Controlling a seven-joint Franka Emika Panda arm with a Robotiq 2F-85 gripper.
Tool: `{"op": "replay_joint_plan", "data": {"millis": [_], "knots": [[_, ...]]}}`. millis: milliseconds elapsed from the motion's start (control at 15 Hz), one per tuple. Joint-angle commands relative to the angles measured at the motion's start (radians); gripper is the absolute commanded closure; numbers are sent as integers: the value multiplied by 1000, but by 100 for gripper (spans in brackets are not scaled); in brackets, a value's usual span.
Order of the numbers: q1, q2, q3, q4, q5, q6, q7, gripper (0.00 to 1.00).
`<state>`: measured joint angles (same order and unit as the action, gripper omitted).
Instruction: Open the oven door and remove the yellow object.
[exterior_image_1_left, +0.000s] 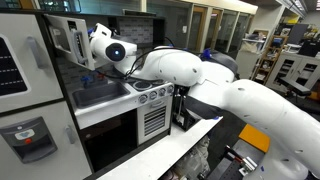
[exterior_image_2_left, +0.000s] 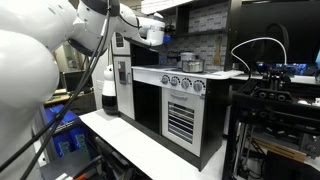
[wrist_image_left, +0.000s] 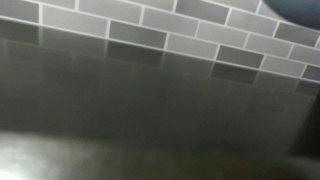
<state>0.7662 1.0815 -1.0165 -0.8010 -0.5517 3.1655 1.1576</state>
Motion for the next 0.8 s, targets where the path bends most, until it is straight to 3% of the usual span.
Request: {"op": "replay_joint_plan", "data": {"millis": [0, 400, 467, 733], "knots": [[38, -25, -27, -67, -13, -2, 17, 0], [50, -23, -38, -87, -12, 13, 13, 0], [52, -22, -40, -87, -12, 15, 15, 23], [57, -21, -42, -90, -11, 20, 14, 48]]}}
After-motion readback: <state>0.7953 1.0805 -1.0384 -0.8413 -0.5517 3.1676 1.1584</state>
